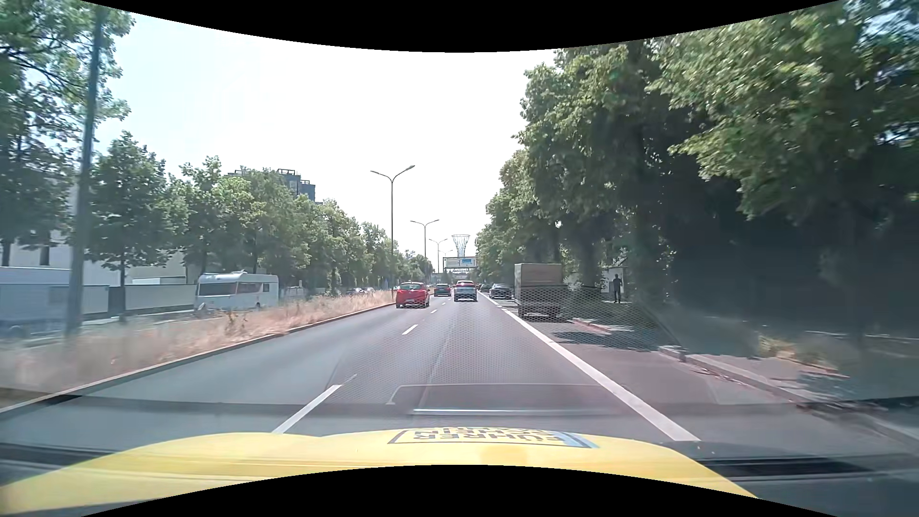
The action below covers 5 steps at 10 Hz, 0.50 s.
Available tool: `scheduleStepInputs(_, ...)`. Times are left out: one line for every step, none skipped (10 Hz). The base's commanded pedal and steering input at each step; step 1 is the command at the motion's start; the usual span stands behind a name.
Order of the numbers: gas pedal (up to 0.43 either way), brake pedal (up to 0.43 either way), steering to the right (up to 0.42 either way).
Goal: Follow the waypoints while adhering to traffic rules and regulations
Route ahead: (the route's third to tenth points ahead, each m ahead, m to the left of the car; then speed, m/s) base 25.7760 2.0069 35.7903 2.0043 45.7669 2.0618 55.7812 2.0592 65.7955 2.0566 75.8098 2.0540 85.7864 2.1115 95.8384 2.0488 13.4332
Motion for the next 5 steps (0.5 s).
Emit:
scheduleStepInputs(0.067,0.000,0.000)
scheduleStepInputs(0.067,0.000,0.000)
scheduleStepInputs(0.067,0.000,0.000)
scheduleStepInputs(0.067,0.000,0.000)
scheduleStepInputs(0.067,0.000,0.000)
